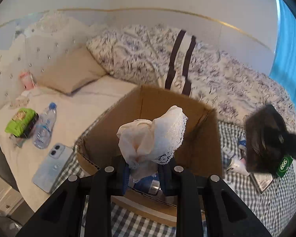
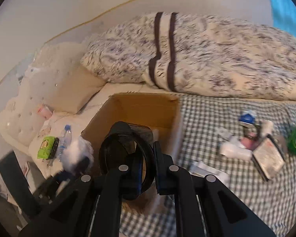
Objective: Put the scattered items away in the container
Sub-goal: 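Carry the cup and lace cloth into the cardboard box and release both, then move both tools back over the remaining items on the cloth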
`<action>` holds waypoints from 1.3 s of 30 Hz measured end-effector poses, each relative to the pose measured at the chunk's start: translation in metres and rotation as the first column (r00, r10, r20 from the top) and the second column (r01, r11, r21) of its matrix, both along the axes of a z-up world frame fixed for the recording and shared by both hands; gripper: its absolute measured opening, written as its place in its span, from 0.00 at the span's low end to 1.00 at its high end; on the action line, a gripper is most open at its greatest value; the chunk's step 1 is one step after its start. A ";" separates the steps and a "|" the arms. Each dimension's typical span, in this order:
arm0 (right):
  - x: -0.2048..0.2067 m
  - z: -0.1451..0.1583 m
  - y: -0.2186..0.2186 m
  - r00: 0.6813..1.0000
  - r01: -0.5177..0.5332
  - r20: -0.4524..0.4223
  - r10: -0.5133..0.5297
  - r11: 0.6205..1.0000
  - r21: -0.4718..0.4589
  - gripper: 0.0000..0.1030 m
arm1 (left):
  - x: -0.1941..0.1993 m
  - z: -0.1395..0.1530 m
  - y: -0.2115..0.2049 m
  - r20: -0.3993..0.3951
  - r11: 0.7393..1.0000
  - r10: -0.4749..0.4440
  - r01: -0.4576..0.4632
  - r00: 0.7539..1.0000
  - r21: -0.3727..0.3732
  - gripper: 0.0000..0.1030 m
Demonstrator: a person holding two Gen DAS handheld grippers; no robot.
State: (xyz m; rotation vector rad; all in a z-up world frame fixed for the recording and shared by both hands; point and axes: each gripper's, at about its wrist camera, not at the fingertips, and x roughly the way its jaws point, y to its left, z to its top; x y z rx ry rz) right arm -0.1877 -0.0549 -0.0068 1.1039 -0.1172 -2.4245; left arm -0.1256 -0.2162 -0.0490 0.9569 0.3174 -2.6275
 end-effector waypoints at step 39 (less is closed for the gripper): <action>0.090 -0.024 0.253 0.935 0.353 -0.045 -0.352 0.936 0.007 0.80 | 0.035 -0.011 0.206 0.008 0.964 -0.261 0.261 0.965 -0.050 1.00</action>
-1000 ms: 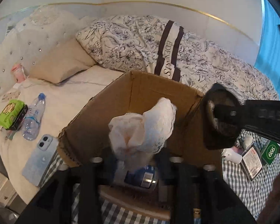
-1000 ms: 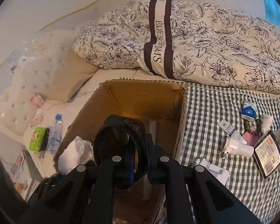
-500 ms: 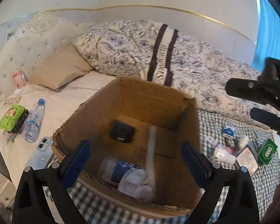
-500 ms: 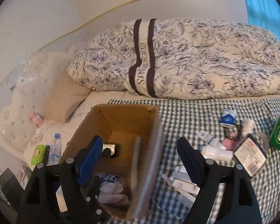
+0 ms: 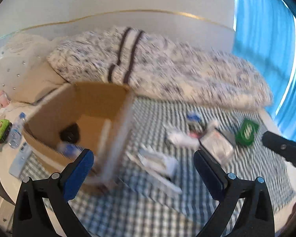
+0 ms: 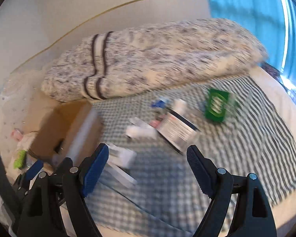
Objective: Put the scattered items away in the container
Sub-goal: 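Move both tools back over the remaining items on the cloth, then grasp the green medicine box with the right tool while the left tool grasps the tissue pack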
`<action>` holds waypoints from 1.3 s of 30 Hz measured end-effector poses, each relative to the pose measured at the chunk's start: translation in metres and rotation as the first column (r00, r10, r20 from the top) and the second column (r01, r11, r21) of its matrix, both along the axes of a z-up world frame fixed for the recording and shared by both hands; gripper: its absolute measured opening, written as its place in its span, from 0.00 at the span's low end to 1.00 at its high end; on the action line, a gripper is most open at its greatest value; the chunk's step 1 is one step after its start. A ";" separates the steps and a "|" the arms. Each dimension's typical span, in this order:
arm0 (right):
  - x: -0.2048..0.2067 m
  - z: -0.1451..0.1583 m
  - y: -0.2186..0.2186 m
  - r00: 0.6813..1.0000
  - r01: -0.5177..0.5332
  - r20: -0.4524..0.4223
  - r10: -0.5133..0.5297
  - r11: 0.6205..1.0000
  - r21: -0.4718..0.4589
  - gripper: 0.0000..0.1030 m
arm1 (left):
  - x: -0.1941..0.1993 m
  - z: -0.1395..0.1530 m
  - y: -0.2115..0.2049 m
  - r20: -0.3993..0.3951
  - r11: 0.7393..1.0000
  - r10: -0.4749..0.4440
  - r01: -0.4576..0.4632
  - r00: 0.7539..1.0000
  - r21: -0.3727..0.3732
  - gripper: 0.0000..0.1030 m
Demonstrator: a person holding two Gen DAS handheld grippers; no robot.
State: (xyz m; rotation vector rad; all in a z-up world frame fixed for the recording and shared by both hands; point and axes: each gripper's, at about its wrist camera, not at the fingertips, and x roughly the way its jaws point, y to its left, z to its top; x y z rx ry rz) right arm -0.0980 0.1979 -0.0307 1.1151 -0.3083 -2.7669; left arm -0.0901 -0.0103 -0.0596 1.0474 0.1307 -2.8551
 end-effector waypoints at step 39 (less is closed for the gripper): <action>-0.198 -0.066 0.153 0.929 0.323 0.202 -0.312 0.946 -0.025 0.87 | -0.198 -0.110 0.184 0.191 0.995 -0.084 0.073 0.978 0.061 1.00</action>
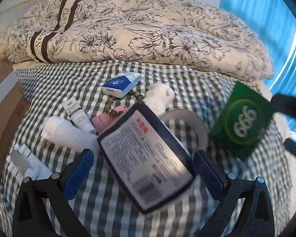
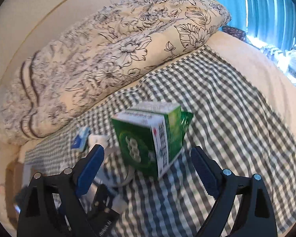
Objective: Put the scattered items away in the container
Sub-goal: 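Grasp the green medicine box with the right tool while the left tool grasps the tissue pack, then carry the green box and tissue pack into the cardboard box and release both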
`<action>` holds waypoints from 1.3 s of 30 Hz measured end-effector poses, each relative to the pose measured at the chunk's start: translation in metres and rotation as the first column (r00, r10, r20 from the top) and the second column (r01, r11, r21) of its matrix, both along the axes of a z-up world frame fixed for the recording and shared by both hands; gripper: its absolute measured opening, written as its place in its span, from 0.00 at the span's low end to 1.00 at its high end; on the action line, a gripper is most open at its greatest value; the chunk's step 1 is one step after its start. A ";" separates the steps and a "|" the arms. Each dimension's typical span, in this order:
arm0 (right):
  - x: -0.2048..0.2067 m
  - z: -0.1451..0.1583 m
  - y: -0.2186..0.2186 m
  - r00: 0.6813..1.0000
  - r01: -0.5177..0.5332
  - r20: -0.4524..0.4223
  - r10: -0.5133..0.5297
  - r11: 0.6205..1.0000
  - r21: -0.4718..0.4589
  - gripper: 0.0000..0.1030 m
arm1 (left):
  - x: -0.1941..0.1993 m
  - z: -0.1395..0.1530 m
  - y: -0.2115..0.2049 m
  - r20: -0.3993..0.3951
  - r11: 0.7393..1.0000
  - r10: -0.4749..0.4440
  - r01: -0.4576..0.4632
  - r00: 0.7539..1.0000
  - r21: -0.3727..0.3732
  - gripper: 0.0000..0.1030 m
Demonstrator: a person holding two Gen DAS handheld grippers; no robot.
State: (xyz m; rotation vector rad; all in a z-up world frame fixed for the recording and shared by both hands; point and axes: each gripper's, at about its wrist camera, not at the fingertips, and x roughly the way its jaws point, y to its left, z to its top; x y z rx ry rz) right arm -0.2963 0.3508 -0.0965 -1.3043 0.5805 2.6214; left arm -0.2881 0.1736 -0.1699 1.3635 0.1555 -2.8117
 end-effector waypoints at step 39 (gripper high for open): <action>0.117 0.039 -0.005 0.996 -0.023 -0.087 0.015 0.996 -0.085 0.80 | 0.084 0.075 -0.058 -0.162 0.991 -0.109 0.119 0.981 0.053 0.55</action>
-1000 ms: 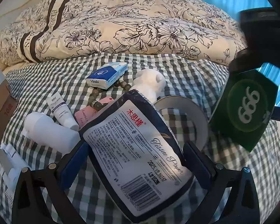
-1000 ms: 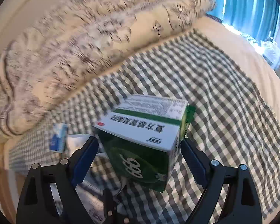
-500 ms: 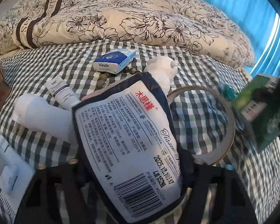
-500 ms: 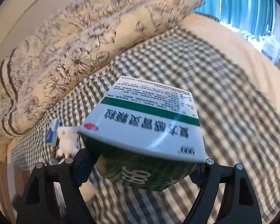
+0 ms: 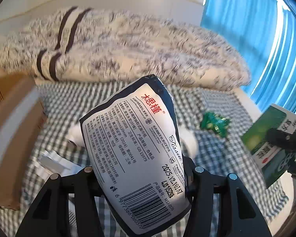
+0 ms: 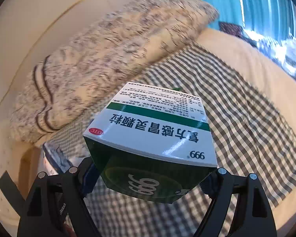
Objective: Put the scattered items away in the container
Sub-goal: 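Carry the green box and tissue pack into the cardboard box and release both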
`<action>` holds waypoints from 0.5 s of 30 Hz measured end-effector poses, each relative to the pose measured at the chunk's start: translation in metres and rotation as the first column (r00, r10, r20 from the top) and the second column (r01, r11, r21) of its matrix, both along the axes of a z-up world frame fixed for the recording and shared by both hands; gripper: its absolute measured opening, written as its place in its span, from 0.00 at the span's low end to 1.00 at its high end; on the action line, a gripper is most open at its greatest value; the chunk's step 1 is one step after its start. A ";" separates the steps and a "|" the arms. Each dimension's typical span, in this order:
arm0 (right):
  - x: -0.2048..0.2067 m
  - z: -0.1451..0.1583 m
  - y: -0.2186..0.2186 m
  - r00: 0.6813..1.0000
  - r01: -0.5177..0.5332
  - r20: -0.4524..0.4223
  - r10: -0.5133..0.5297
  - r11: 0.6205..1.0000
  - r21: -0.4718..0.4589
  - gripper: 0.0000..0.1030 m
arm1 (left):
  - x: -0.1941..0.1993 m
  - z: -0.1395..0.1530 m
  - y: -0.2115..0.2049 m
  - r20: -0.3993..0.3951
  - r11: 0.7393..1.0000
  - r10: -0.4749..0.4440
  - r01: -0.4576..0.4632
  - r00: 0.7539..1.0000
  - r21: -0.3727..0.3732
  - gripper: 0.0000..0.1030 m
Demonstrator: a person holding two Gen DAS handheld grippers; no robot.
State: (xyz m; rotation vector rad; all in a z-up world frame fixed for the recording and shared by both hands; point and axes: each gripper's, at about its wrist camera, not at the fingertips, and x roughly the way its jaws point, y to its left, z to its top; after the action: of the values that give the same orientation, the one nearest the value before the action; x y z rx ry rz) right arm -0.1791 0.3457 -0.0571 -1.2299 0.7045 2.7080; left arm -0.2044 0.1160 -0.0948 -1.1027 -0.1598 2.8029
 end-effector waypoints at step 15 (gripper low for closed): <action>0.096 0.032 -0.107 0.986 -0.163 -0.028 0.165 0.984 0.073 0.80 | 0.107 0.061 -0.086 -0.097 0.996 0.067 -0.072 0.993 -0.050 0.55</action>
State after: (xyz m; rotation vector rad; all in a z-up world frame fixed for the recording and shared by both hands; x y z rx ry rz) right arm -0.0835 0.2384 -0.0252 -1.2815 0.5270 2.8644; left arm -0.0975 0.0302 -0.0342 -0.9899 -0.1166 2.9310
